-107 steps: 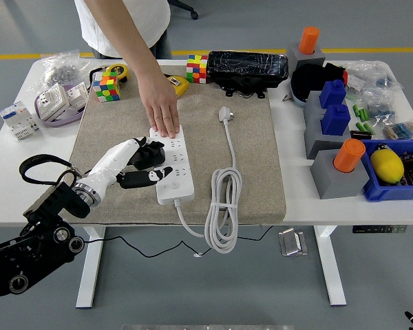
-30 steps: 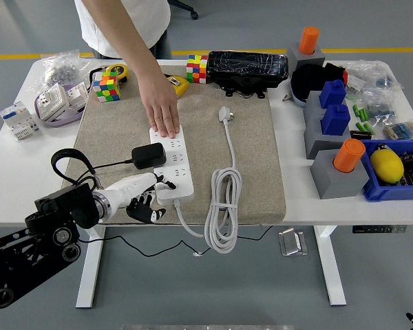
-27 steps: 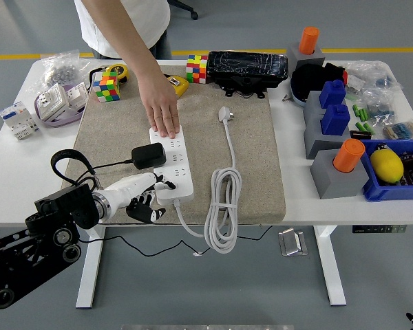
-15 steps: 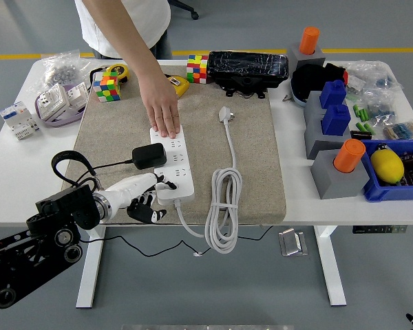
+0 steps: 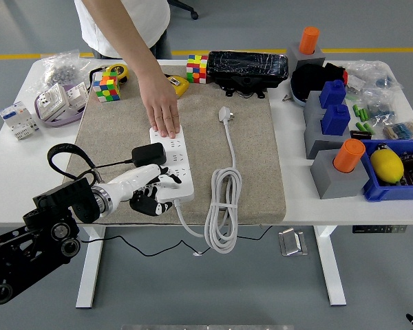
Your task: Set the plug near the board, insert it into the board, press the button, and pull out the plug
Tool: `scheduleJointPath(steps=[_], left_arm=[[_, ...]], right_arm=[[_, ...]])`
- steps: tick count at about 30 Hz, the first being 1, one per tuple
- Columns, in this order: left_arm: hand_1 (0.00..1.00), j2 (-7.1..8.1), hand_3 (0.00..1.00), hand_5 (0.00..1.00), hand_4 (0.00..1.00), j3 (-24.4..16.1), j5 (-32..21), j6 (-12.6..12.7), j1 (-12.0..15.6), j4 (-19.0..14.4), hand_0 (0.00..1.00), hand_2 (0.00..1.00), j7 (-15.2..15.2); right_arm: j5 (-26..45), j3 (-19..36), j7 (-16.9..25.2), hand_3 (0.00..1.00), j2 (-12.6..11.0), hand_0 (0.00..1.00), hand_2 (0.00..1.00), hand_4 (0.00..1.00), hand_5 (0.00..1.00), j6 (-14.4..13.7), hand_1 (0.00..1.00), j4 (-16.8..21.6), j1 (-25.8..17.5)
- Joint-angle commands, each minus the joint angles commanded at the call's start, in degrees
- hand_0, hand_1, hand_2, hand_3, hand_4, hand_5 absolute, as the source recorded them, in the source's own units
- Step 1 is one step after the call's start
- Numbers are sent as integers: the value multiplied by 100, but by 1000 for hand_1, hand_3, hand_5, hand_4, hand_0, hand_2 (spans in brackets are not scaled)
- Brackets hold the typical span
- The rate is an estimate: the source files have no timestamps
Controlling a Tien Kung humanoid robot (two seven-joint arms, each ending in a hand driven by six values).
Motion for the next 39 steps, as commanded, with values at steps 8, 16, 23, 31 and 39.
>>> scheduleJointPath(steps=[8, 16, 23, 31, 39], left_arm=[[126, -17, 556, 168, 823, 34, -213, 534, 14, 104, 147, 198, -583], [203, -18, 508, 205, 824, 23, -241, 597, 34, 133, 211, 264, -641], [287, -8, 454, 232, 816, -13, -260, 553, 44, 134, 241, 300, -646], [278, -4, 465, 241, 815, -15, -237, 502, 34, 145, 226, 313, -587], [156, -19, 612, 242, 826, 61, -24, 272, -2, 241, 176, 316, -413]], right_arm=[[5, 5, 0, 557, 7, 582, 623, 955, 569, 0, 660, -3, 11], [9, 0, 0, 558, 6, 583, 623, 955, 569, 0, 660, 0, 3], [7, -6, 0, 557, 15, 583, 623, 956, 572, 4, 660, -7, 6], [6, 10, 0, 557, 7, 582, 623, 956, 572, 2, 660, -4, -2], [10, 3, -2, 557, 13, 583, 624, 956, 570, 3, 660, -7, -1]])
